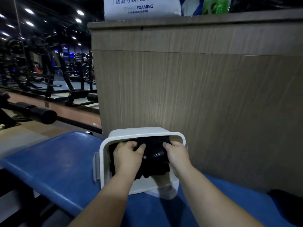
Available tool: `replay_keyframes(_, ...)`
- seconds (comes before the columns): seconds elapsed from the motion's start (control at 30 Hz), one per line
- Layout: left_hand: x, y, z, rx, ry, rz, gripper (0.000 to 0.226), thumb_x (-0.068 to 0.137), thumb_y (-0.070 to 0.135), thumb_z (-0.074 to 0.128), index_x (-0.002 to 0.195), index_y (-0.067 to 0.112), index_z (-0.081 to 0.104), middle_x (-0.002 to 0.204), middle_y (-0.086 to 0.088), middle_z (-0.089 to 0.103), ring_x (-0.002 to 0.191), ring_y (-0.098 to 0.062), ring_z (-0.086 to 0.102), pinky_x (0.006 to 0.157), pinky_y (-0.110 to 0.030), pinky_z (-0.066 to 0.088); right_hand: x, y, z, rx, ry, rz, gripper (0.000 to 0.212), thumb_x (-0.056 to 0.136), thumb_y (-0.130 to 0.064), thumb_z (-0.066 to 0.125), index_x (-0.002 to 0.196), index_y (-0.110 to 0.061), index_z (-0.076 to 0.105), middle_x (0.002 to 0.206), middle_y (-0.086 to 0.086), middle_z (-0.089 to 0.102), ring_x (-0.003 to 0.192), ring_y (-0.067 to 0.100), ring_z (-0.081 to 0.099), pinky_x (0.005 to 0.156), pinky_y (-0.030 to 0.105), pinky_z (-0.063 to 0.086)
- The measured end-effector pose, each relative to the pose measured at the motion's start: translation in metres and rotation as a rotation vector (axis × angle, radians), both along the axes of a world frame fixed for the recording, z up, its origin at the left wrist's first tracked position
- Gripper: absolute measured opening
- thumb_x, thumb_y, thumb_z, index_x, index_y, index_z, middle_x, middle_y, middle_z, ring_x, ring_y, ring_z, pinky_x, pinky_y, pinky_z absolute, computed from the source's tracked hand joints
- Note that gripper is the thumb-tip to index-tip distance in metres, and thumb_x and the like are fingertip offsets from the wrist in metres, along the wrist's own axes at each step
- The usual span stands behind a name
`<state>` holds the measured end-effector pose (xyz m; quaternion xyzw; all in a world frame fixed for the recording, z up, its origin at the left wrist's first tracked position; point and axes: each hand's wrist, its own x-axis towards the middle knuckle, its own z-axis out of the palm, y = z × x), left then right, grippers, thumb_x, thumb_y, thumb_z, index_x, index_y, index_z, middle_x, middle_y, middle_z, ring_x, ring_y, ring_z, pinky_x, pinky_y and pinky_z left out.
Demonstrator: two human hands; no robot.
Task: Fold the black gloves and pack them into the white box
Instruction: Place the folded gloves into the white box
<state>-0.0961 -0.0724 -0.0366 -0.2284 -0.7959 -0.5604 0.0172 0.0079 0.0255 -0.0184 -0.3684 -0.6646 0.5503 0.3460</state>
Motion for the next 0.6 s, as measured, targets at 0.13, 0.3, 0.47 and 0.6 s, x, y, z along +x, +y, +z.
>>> replay_keyframes(0.13, -0.004, -0.001, 0.006, -0.265, 0.177, 0.103, 0.041, 0.088, 0.052, 0.057, 0.111, 0.019, 0.068, 0.116, -0.007, 0.061, 0.12, -0.027, 0.039, 0.099, -0.033, 0.028, -0.013, 0.003, 0.002, 0.064, -0.042, -0.077, 0.017, 0.091, -0.027, 0.057, 0.084, -0.014, 0.066, 0.084, 0.009, 0.069, 0.082, 0.026, 0.065, 0.075, 0.036, 0.053)
replay_keyframes(0.3, -0.021, 0.008, -0.003, -0.307, 0.218, 0.057, 0.043, 0.089, 0.053, 0.054, 0.106, 0.017, 0.069, 0.109, -0.005, 0.067, 0.113, -0.028, 0.051, 0.098, -0.034, 0.038, -0.023, 0.006, -0.001, 0.161, -0.125, -0.093, 0.022, 0.094, -0.029, 0.05, 0.106, -0.016, 0.064, 0.086, 0.001, 0.065, 0.082, 0.02, 0.061, 0.073, 0.03, 0.047)
replay_keyframes(0.47, -0.026, 0.01, 0.0, -0.294, 0.194, 0.052, 0.038, 0.09, 0.049, 0.054, 0.101, 0.016, 0.069, 0.105, -0.004, 0.068, 0.106, -0.026, 0.056, 0.086, -0.029, 0.042, -0.035, 0.012, -0.003, 0.223, -0.192, -0.097, 0.029, 0.095, -0.03, 0.049, 0.117, -0.018, 0.063, 0.101, 0.004, 0.066, 0.091, 0.024, 0.061, 0.081, 0.033, 0.049)
replay_keyframes(0.6, -0.028, 0.016, 0.003, -0.279, 0.126, 0.057, 0.032, 0.088, 0.049, 0.058, 0.1, 0.021, 0.067, 0.107, 0.0, 0.066, 0.106, -0.025, 0.058, 0.091, -0.03, 0.042, -0.041, 0.018, -0.006, 0.197, -0.168, -0.065, 0.022, 0.097, -0.025, 0.048, 0.113, -0.019, 0.062, 0.087, -0.002, 0.061, 0.079, 0.017, 0.056, 0.075, 0.029, 0.042)
